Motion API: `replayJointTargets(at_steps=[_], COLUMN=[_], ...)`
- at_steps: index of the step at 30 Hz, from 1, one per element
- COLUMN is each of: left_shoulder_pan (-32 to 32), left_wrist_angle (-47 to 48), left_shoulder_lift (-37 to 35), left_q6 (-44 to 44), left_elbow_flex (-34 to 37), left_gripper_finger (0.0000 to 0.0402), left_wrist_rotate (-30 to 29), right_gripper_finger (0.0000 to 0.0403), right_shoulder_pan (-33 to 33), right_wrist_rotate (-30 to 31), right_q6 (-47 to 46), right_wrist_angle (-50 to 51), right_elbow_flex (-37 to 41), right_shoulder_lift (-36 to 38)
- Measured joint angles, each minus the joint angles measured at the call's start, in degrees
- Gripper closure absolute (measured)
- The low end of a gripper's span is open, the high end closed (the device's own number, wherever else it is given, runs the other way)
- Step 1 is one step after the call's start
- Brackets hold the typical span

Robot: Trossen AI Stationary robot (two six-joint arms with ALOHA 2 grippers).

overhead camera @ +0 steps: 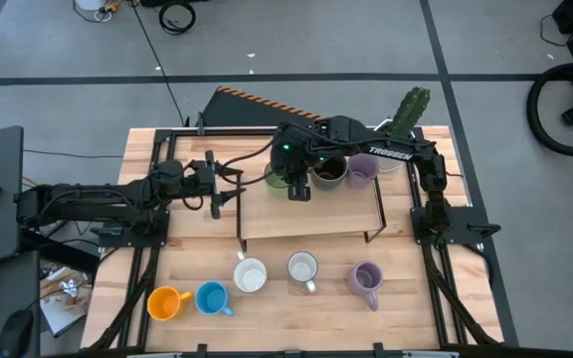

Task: Place coffee mugs
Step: Adjust the light green mug on the shelf

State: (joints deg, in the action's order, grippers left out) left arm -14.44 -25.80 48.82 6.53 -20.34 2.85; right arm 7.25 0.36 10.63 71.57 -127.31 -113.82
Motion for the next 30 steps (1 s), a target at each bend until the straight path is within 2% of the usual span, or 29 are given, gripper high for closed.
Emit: replayJointTargets(at_steps=[5,12,18,30], left_shoulder_pan=[0.0,0.0,0.0,0.1], left_wrist_angle=[-3.6,-5.8,-4.4,-0.3], left_shoulder_lift=[2.3,3.4,3.7,15.7], left_q6=[-2.5,-2.5,-2.9,-2.8], left_elbow_flex=[0.0,0.0,-1.1,-9.2], left_gripper_finger=[0.0094,0.0057,0.0052,0.0052], left_wrist_rotate=[-0.1,-0.1,-0.1,0.0], right_gripper_finger=[0.0273,0.0273,0.0273,0.0273], right_shoulder_pan=[0.0,0.0,0.0,0.0], right_wrist_rotate=[0.0,-0.4,-0.5,-0.5], right_q6=[0.0,0.0,0.0,0.0], right_wrist_angle=[0.0,-0.1,-0.6,-0.8], right_elbow_flex=[0.0,0.0,0.0,0.0], right_shoulder_lift=[0.0,0.0,0.0,0.0])
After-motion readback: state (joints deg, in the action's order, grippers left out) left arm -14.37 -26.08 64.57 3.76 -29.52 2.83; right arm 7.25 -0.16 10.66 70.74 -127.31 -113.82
